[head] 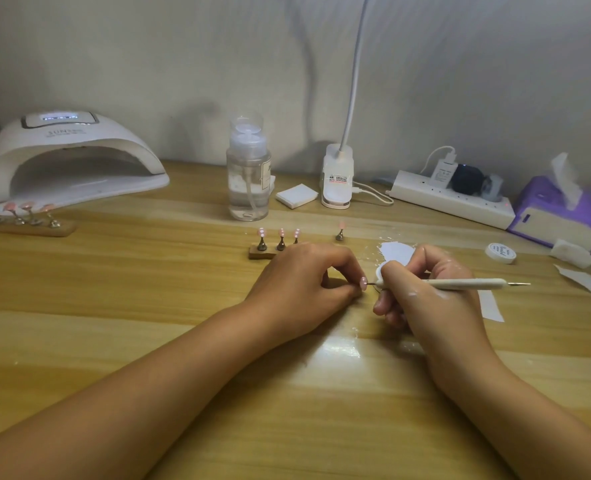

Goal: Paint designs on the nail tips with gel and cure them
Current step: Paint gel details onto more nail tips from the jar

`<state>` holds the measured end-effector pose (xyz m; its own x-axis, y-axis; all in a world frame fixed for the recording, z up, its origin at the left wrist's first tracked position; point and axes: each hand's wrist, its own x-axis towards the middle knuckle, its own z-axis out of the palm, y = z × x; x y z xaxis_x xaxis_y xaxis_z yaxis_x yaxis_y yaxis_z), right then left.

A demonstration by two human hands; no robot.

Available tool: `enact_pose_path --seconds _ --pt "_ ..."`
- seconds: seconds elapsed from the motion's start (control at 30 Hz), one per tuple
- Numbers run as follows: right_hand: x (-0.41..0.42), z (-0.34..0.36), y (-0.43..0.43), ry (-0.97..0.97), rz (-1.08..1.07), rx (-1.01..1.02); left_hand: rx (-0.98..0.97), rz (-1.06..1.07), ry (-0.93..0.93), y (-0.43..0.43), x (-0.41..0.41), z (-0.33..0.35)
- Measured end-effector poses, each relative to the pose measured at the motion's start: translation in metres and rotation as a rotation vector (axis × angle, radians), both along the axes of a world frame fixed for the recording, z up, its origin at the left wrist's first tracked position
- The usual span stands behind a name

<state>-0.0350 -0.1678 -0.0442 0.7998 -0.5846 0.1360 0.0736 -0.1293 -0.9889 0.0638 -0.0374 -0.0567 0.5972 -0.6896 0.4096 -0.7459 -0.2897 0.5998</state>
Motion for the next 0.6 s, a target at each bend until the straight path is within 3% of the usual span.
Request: enact_pose_path --seconds 0.6 --pt "0.0000 -0.0005 0.0000 -0.002 -0.002 0.000 -0.002 0.002 0.008 -0.0002 0.0002 -0.0006"
